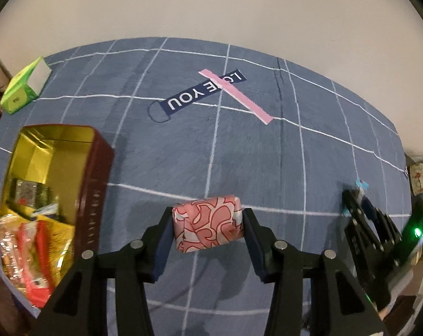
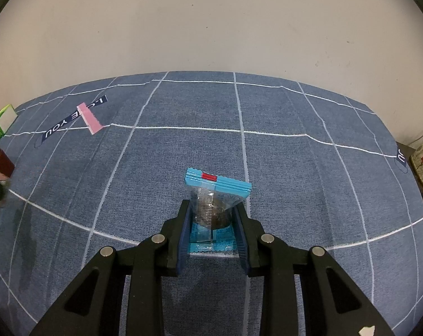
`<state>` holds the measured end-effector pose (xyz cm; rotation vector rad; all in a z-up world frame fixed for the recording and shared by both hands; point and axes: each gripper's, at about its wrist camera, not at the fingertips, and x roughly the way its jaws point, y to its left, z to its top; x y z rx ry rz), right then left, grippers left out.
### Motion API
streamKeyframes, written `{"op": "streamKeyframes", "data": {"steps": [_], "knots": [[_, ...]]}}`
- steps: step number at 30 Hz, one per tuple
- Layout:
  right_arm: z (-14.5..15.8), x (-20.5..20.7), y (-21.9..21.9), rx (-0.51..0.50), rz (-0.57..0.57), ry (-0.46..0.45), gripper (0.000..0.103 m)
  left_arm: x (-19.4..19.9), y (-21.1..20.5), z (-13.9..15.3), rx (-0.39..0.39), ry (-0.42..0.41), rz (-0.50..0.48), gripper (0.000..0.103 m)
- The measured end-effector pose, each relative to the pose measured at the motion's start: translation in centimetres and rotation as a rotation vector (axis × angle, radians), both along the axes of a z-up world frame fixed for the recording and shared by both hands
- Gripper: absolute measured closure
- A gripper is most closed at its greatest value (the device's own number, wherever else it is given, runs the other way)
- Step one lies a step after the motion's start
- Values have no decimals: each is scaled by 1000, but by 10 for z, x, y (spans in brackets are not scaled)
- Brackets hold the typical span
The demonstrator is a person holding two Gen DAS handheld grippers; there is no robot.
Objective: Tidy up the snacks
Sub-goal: 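Carry the pink box into the tin and open the left gripper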
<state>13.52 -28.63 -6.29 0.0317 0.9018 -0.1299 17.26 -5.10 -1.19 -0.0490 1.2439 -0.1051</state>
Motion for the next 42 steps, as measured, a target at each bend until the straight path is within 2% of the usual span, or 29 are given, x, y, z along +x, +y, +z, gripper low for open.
{"op": "streamKeyframes", "data": {"steps": [6,10,14,18,25,30,37,42], "knots": [[0,0,0,-3,1,0,75,-20,19,29,32,-37,-78,54],[0,-1,1,-5,1,0,75,-28,47,47,59,-59,-98,54],[0,-1,1,-5,0,0,75,-32,77,59,109,-95,-98,54],[0,-1,1,-5,0,0,75,-27,114,64,167,-111,-56,54],[0,-1,1,-15,1,1,75,-10,162,53,226,-96,-4,54],[0,-1,0,-6,2,0,75,1,183,35,236,-68,18,54],[0,-1,1,-15,3,1,75,13,193,7,223,-24,13,54],[0,-1,2,-25,4,2,75,23,193,-4,177,-13,3,54]]}}
